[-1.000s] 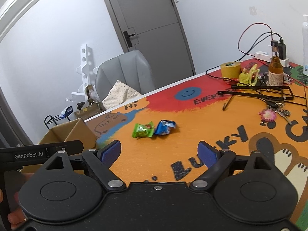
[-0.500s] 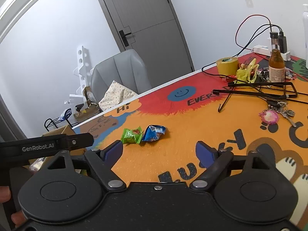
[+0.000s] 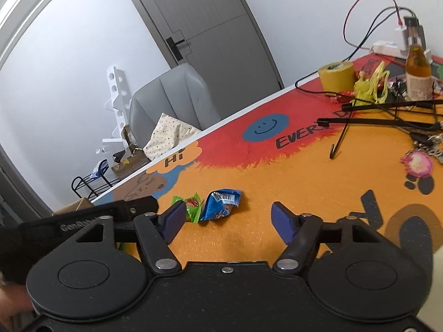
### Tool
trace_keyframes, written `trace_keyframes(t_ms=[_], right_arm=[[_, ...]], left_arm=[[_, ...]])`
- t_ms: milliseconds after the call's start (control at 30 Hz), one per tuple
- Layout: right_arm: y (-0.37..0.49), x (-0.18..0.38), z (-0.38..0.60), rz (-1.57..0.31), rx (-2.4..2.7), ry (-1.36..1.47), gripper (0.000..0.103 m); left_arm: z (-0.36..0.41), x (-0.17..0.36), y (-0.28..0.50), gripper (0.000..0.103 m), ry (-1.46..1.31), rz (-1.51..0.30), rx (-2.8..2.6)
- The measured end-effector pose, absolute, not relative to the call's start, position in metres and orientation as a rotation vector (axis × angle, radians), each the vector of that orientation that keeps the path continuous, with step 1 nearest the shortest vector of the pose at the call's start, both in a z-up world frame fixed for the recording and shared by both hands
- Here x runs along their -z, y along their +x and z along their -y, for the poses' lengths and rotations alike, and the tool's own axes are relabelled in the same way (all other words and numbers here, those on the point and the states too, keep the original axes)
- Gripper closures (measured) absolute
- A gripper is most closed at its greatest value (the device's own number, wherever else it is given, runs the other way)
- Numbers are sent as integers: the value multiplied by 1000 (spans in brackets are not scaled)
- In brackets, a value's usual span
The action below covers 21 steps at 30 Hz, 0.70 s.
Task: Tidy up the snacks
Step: 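Move both open grippers back toward the green candy and blue wrapper, then grasp the green candy with the left gripper while the right grasps the blue wrapper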
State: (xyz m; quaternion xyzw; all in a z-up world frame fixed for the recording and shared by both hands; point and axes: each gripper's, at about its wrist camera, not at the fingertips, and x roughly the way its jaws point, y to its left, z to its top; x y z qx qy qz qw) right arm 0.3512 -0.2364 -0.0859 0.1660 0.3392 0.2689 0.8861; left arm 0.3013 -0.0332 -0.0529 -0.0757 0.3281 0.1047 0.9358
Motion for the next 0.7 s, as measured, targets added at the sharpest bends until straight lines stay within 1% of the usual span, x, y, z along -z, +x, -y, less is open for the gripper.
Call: trace_keyframes(t_ms=[267, 567, 667, 700], right_arm=[[372, 95, 231, -732, -544, 368, 41], [391, 105, 221, -758, -531, 388, 42], [396, 107, 216, -766, -531, 393, 42], [398, 107, 213, -768, -530, 395, 42]], left_arm=[[27, 75, 334, 21, -182, -710, -226], [19, 100, 360, 29, -232, -745, -239], [19, 108, 365, 34, -248, -759, -224], [19, 111, 367, 38, -253, -764, -221]])
